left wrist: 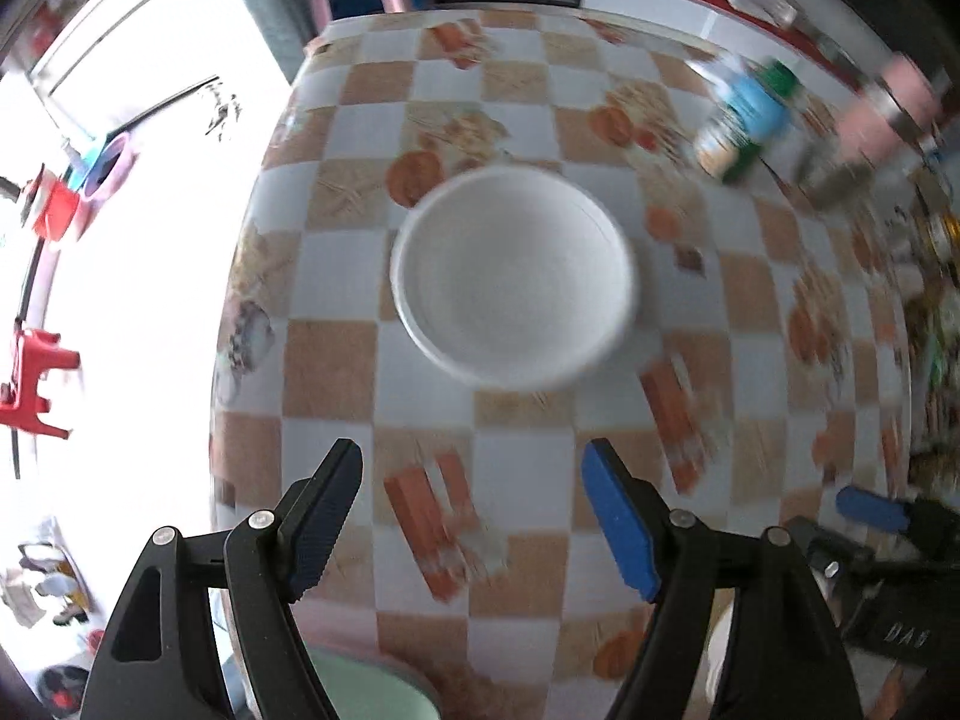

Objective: Organize plates and bowls

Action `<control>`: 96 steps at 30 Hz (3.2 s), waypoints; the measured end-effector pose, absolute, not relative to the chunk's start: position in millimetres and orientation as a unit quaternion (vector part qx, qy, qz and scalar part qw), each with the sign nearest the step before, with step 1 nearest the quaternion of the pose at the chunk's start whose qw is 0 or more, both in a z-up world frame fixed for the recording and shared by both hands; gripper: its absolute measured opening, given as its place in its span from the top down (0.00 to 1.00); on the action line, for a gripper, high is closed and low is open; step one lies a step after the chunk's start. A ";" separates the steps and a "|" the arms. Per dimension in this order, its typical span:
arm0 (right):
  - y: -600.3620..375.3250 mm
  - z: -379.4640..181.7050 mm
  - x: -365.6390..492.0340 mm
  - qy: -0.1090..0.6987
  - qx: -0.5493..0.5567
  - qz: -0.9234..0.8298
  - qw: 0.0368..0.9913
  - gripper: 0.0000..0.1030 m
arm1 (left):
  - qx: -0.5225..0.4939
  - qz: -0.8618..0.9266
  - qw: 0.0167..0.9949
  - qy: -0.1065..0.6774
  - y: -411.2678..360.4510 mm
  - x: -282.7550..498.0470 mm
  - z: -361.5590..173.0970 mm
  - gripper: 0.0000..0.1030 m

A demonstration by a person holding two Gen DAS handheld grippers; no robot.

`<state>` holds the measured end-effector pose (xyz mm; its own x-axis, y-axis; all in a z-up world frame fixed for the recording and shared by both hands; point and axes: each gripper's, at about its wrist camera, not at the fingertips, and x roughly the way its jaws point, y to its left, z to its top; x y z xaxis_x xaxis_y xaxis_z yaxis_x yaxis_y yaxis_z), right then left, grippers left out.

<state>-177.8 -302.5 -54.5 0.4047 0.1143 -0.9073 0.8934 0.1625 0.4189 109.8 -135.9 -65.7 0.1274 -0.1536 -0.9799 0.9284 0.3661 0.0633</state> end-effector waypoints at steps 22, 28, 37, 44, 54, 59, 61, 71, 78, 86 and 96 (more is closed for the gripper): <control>-388.0 -101.2 -77.4 0.420 0.595 -0.293 0.619 0.25 | 0.392 -0.383 0.666 0.506 -206.7 178.3 -132.8 0.23; -397.6 -95.8 -79.1 0.408 0.597 -0.300 0.622 0.25 | 0.389 -0.379 0.674 0.501 -208.4 193.5 -127.6 0.23; -408.4 -111.0 -43.6 0.412 0.590 -0.294 0.629 0.46 | 0.385 -0.366 0.667 0.523 -223.9 207.8 -154.8 0.33; -404.0 -120.8 -32.7 0.403 0.613 -0.256 0.629 0.81 | 0.370 -0.387 0.647 0.543 -227.2 205.5 -155.0 0.70; -356.6 -123.7 -55.5 0.457 0.589 -0.225 0.628 0.85 | 0.407 -0.397 0.615 0.546 -173.9 157.2 -161.5 0.71; -303.9 -130.1 -83.9 0.490 0.585 -0.215 0.609 0.83 | 0.427 -0.396 0.600 0.548 -123.8 119.7 -165.3 0.71; -283.8 -131.3 -91.4 0.499 0.586 -0.210 0.603 0.82 | 0.431 -0.391 0.597 0.552 -103.3 107.7 -167.1 0.71; -217.5 -126.5 -119.2 0.524 0.576 -0.190 0.598 0.82 | 0.439 -0.383 0.583 0.566 -38.4 77.9 -164.1 0.70; -213.8 -85.1 -132.5 0.509 0.557 -0.209 0.623 0.82 | 0.429 -0.410 0.590 0.547 -36.2 66.6 -123.3 0.70; -203.4 -68.2 -191.6 0.482 0.574 -0.268 0.605 0.82 | 0.461 -0.476 0.546 0.512 -42.4 -6.3 -101.1 0.70; -194.5 -97.6 -268.7 0.467 0.615 -0.333 0.541 0.82 | 0.532 -0.529 0.463 0.472 -59.2 -105.2 -122.8 0.69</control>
